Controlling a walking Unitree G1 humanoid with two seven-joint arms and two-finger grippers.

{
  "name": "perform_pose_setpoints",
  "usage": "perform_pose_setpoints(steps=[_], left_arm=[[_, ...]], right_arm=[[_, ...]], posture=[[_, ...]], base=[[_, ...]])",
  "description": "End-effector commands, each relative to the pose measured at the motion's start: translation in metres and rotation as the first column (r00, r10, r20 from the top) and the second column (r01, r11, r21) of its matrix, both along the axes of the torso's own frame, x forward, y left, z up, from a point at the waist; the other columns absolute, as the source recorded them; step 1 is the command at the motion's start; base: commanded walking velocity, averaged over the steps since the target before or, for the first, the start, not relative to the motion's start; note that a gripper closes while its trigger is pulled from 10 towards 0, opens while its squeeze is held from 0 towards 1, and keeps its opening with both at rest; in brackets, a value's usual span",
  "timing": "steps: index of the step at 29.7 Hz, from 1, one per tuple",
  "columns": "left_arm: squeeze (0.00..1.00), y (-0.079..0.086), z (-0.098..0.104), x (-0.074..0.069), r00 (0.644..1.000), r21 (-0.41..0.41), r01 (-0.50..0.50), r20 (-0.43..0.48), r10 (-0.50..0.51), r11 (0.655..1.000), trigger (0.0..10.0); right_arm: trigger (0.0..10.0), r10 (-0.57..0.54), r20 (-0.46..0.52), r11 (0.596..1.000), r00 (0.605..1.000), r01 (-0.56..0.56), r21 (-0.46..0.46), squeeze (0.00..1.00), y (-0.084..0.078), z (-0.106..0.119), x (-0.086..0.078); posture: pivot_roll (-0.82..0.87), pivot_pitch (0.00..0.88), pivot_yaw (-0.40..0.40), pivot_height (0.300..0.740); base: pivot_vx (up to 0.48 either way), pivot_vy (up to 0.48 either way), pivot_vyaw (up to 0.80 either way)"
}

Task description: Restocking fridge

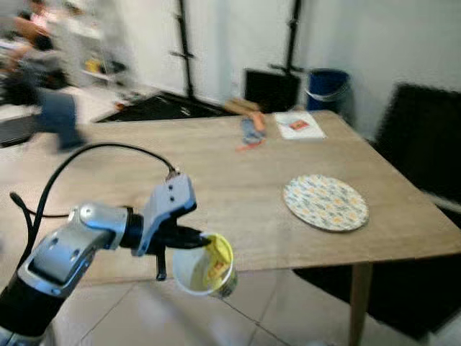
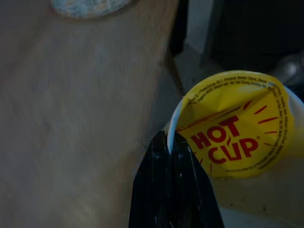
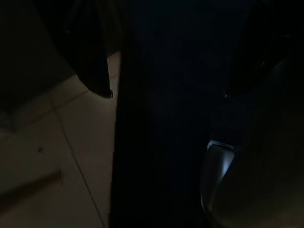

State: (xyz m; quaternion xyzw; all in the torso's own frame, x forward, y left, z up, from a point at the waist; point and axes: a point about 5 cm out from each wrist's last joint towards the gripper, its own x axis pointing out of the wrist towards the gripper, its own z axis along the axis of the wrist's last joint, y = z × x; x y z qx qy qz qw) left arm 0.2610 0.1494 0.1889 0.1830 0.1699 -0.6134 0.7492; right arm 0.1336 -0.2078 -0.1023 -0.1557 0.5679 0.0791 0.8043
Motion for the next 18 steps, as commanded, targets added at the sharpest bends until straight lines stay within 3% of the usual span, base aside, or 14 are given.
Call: perform_pose_setpoints(steps=[1, 3, 13, 16, 18], left_arm=[[0.0, -0.001, 0.004, 0.001, 1.0, 0.013, 0.019, 0.014, -0.019, 1.0, 10.0], [0.0, -0.002, 0.002, 0.0, 1.0, 0.013, 0.019, 0.004, -0.019, 1.0, 10.0], [0.0, -0.003, -0.02, -0.001, 0.999, 0.04, -0.01, -0.053, 0.012, 0.999, 10.0], [0.0, -0.001, -0.034, 0.0, 0.996, 0.066, -0.045, -0.072, 0.05, 0.997, 10.0], [0.0, 0.002, -0.058, 0.001, 0.987, 0.105, -0.106, -0.111, 0.117, 0.989, 10.0]], right_arm=[[10.0, 0.003, 0.002, 1.0, 1.0, -0.003, 0.015, 0.0, 0.005, -0.001, 0.0], [10.0, 0.003, 0.003, 1.0, 1.0, -0.003, 0.014, 0.0, 0.005, -0.001, 0.0], [10.0, 0.003, 0.002, 1.0, 1.0, -0.003, 0.014, 0.0, 0.004, -0.001, 0.0], [10.0, 0.004, 0.001, 1.0, 1.0, -0.004, 0.013, 0.0, 0.004, -0.001, 0.0], [10.0, 0.004, 0.001, 1.0, 1.0, -0.004, 0.013, 0.0, 0.004, -0.001, 0.0]], posture=[[-0.01, 0.001, 0.021, 0.74], [-0.02, 0.003, 0.019, 0.74], [-0.01, 0.005, 0.016, 0.74], [-0.01, 0.005, 0.016, 0.74], [-0.01, 0.005, 0.016, 0.74]], base=[[-0.472, 0.0, 0.0], [-0.472, 0.0, 0.0], [0.0, 0.0, 0.0], [0.0, 0.0, 0.0], [0.0, 0.0, 0.0]])
